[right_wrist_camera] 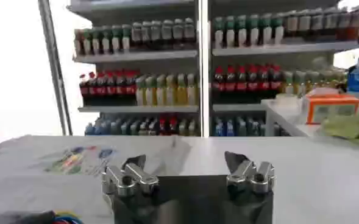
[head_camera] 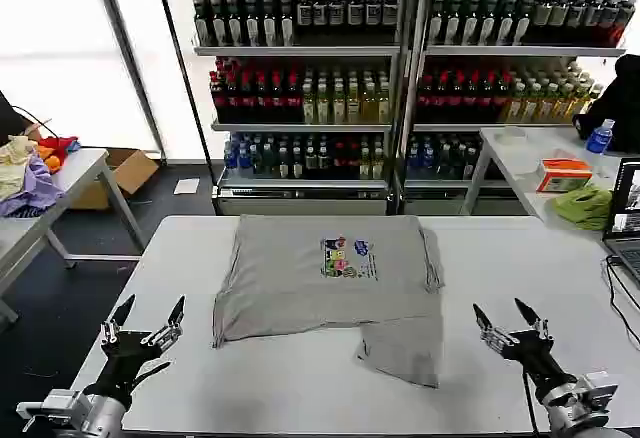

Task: Fold and organize the clothes.

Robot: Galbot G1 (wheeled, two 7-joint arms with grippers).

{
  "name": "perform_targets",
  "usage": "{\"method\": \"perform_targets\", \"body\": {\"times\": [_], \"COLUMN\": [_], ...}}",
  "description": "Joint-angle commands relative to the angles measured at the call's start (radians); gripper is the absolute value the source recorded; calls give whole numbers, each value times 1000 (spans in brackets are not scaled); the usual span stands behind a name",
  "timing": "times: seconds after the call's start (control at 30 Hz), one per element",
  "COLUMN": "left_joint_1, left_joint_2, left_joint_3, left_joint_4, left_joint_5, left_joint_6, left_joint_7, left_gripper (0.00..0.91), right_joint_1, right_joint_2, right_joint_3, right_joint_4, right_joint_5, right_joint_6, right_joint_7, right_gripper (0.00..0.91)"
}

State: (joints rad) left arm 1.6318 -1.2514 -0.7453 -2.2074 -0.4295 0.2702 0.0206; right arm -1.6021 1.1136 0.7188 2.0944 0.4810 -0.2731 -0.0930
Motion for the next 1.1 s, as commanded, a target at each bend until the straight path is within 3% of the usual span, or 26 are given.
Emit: {"method": "perform_targets", "body": {"times": [0.03, 0.1, 0.23, 0.3, 0.43, 0.93, 1.07, 1.1], "left_joint_1": [-20, -23, -47, -66, -96, -188, -212, -221], "left_joint_2": [123, 146, 192, 201, 195, 164, 167, 170], "left_joint_3": [124, 150, 183, 196, 216, 250, 262, 266], "left_joint_4": [0, 3, 26, 60, 107, 181, 209, 219], "left_joint_5": [-150, -150, -173, -174, -181, -185, -186, -184], "left_joint_6": [159, 161, 208, 225, 244, 250, 247, 245], "left_joint_7": [-146, -141, -111, -81, -77, -61, -63, -62], "left_gripper": [907, 907, 907, 907, 907, 907, 907, 897], "right_joint_1": [-7, -5, 6, 14, 12, -7, -10, -11], "right_joint_2": [-21, -15, -9, 4, 23, 78, 87, 90], "right_joint_3": [-90, -118, -143, -159, -194, -265, -260, -258], "right_joint_4": [60, 75, 94, 72, 57, 57, 52, 50], "right_joint_5": [-58, -58, 2, -75, -123, -120, -76, -85], "right_joint_6": [-78, -140, -307, -306, -306, -307, -308, -308], "right_joint_7": [87, 130, 149, 132, 150, 182, 187, 182], "right_gripper": [907, 907, 907, 907, 907, 907, 907, 736]}}
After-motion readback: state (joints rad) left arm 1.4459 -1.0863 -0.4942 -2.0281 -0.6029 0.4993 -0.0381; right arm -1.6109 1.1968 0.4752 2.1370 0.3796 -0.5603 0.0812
